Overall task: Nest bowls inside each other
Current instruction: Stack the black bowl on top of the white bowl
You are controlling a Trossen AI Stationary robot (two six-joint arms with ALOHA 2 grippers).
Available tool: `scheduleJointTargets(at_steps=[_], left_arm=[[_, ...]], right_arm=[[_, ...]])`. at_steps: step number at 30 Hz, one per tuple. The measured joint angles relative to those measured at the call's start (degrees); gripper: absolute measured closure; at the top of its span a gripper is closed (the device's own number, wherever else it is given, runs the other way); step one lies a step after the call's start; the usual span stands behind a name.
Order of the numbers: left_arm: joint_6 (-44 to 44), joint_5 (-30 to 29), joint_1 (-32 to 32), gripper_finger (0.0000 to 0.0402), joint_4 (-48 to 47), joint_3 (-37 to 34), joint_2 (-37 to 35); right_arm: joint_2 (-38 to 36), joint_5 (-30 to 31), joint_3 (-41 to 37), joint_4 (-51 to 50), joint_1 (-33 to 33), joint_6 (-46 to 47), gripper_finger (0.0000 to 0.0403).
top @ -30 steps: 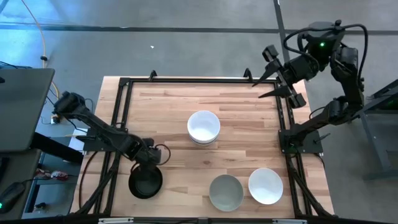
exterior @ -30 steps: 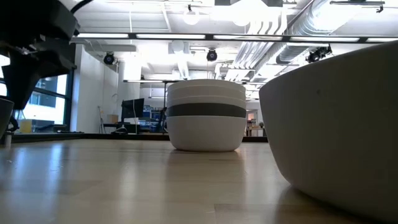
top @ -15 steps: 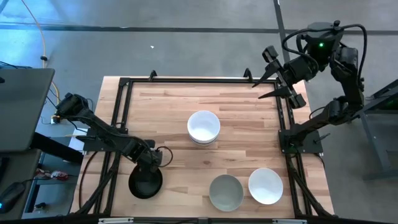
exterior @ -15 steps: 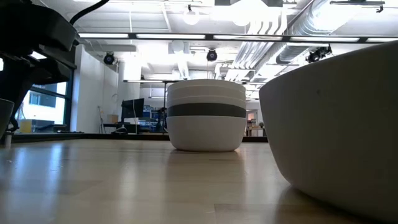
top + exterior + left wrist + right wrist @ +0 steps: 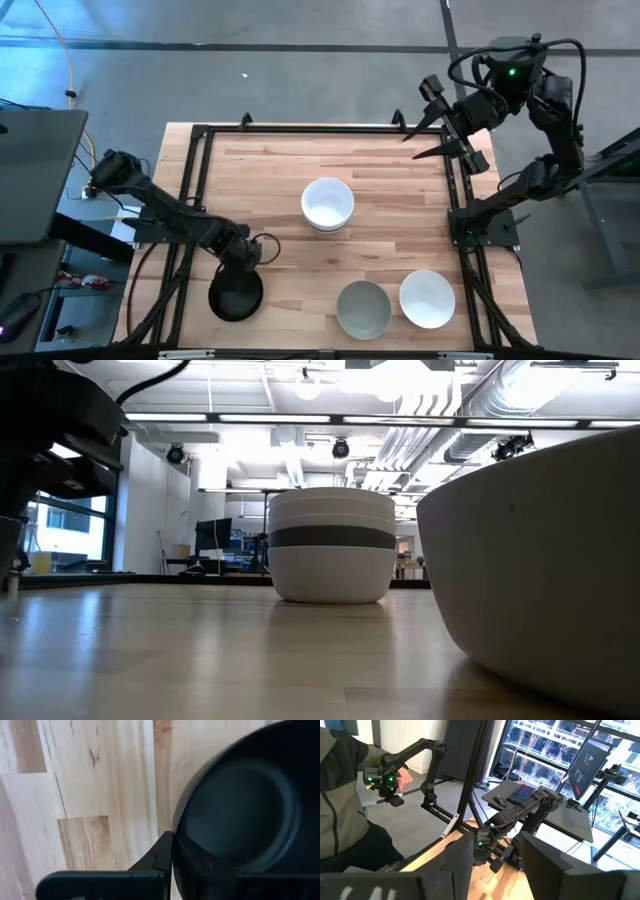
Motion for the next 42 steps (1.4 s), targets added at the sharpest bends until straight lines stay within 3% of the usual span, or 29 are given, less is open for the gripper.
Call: scheduleJointTargets(at_steps=[6, 17, 26, 33, 42], left_arm=[[5.23, 0.25, 5.23, 0.0399, -5.86, 4.29, -0.19], [20.92, -0.28, 18.88, 0.0401, -17.17, 18.59, -0.23], [31.36, -0.41, 30.53, 0.0401, -18.42, 29.31, 0.53], [34.51, -0.39, 38.41, 0.0401, -24.30, 39.07, 6.34], [41.14, 2.60, 43.42, 0.0401, -30.40, 56.29, 19.13]], right_arm=[[0.78, 0.01, 0.00, -0.50, -0.01, 0.00, 0.0254], [1.28, 0.02, -0.02, -2.59, -0.01, -0.01, 0.0254], [1.24, 0.02, -0.02, -3.62, 0.00, -0.47, 0.0254], [1.22, 0.07, -0.02, -3.94, -0.15, -1.13, 0.0254], [1.20, 0.74, -0.02, -6.60, -0.15, -1.52, 0.0254]])
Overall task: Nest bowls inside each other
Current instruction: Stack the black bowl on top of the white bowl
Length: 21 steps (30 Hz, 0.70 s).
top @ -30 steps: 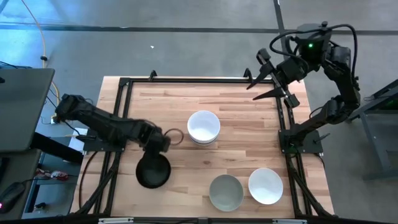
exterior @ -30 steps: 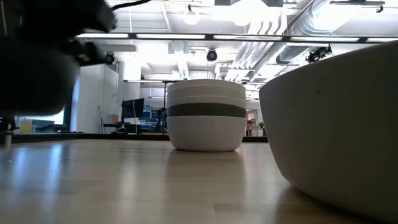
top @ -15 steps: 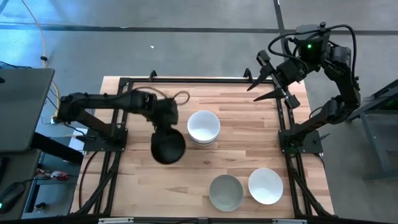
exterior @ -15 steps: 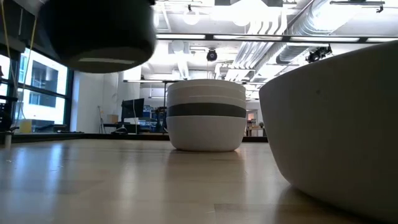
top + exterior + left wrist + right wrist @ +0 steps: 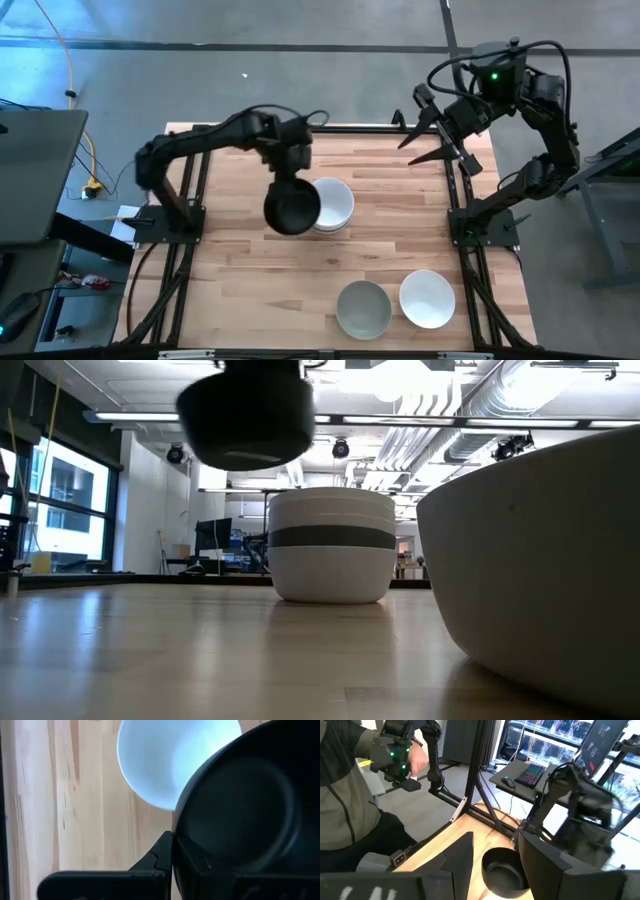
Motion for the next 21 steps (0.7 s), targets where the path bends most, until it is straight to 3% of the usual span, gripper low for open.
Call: scheduleJointTargets(at_steps=[11, 21], left_arm=[[4.64, 4.29, 2.88, 0.0401, -4.39, 19.29, 16.69], [6.70, 6.29, 5.94, 0.0401, -5.88, 25.92, 25.88]], right_arm=[[-0.04, -0.02, 0.00, -3.15, 0.00, -0.44, 0.0254], [-0.43, -0.04, 0.00, -4.44, 0.00, -1.69, 0.0254]])
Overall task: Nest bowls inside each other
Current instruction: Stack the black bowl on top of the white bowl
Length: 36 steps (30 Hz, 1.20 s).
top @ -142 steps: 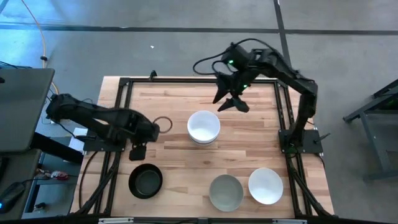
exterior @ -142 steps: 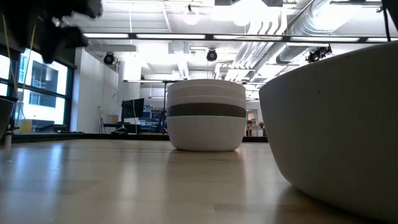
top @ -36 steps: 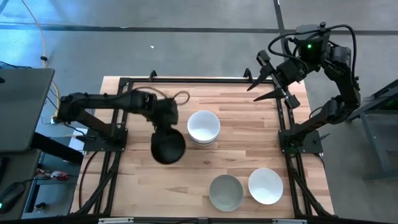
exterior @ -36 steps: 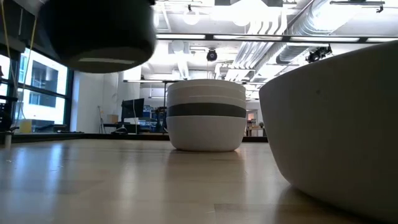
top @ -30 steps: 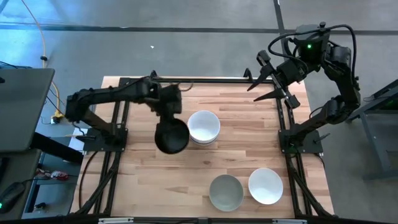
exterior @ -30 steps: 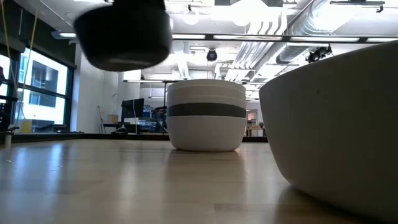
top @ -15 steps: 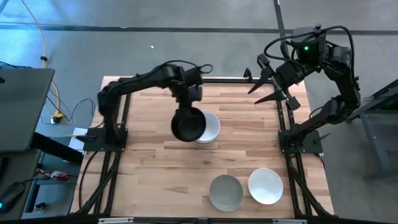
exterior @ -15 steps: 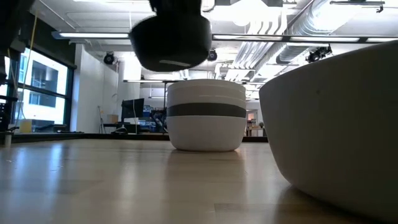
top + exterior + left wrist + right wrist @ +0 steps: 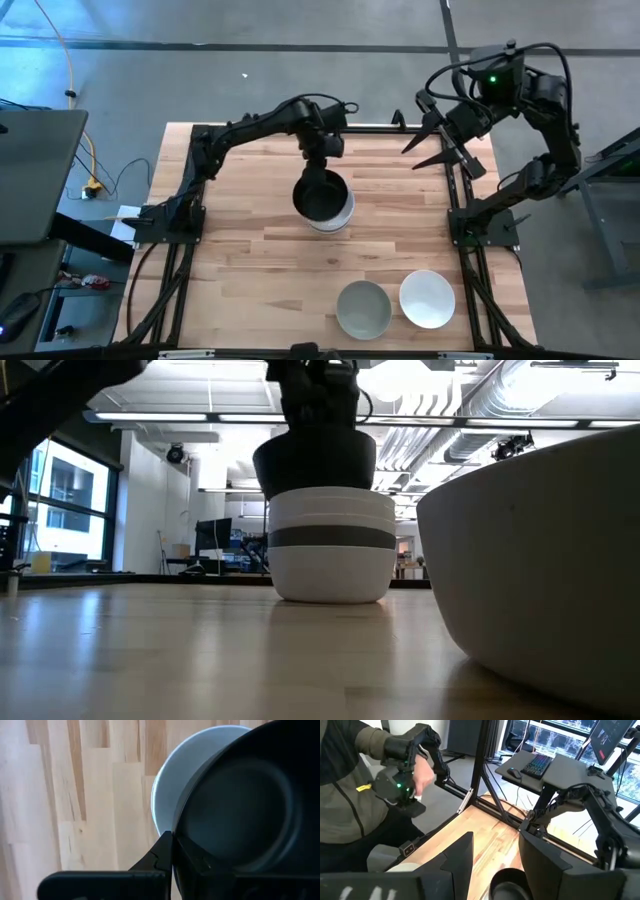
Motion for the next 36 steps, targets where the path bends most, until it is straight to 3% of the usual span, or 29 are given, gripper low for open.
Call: scheduleJointTargets(at_steps=[11, 36], left_arm=[[-0.13, 4.47, 2.87, 0.0401, 4.27, 0.18, 1.03], [-1.55, 4.10, 1.58, 0.0401, 2.54, 0.13, 5.44]], right_arm=[[-0.04, 0.00, 0.00, -0.39, 0.00, -1.72, 0.0254], [-0.03, -0.04, 0.00, -1.42, 0.00, -1.74, 0.0254]])
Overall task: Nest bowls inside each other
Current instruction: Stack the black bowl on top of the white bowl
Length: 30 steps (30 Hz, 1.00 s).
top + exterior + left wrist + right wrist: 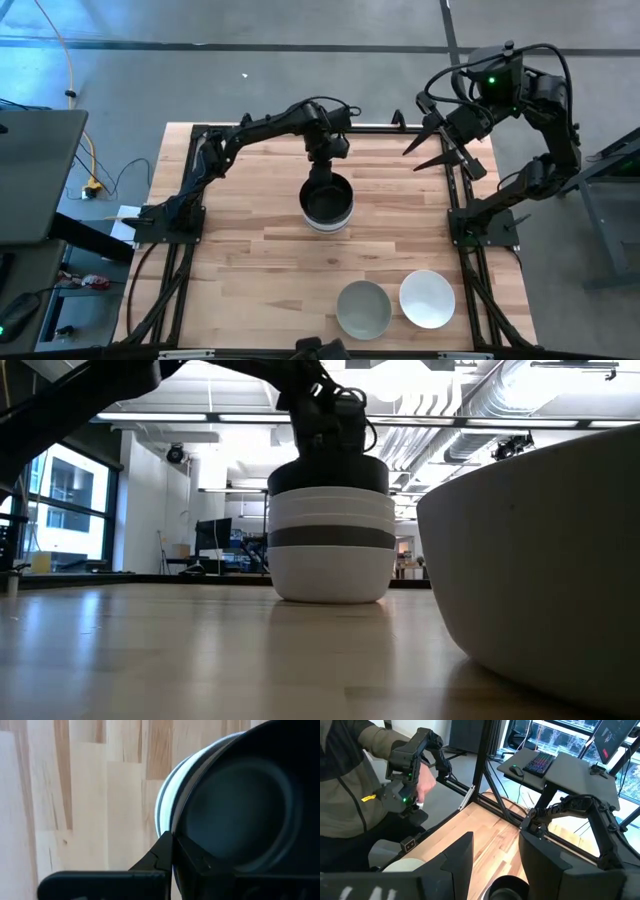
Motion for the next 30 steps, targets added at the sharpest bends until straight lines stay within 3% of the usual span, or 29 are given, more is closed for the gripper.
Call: scheduleJointTargets(at_steps=[25, 30], left_arm=[[-1.01, -3.02, -1.01, 0.0401, -3.58, 0.02, 2.54], [-1.47, -1.58, -1.01, 0.0378, -2.95, 0.02, 2.54]], right_arm=[[0.04, -0.02, 0.00, -1.31, 0.00, 0.00, 0.0254], [0.04, -0.02, 0.00, -1.40, 0.00, -0.01, 0.0254]])
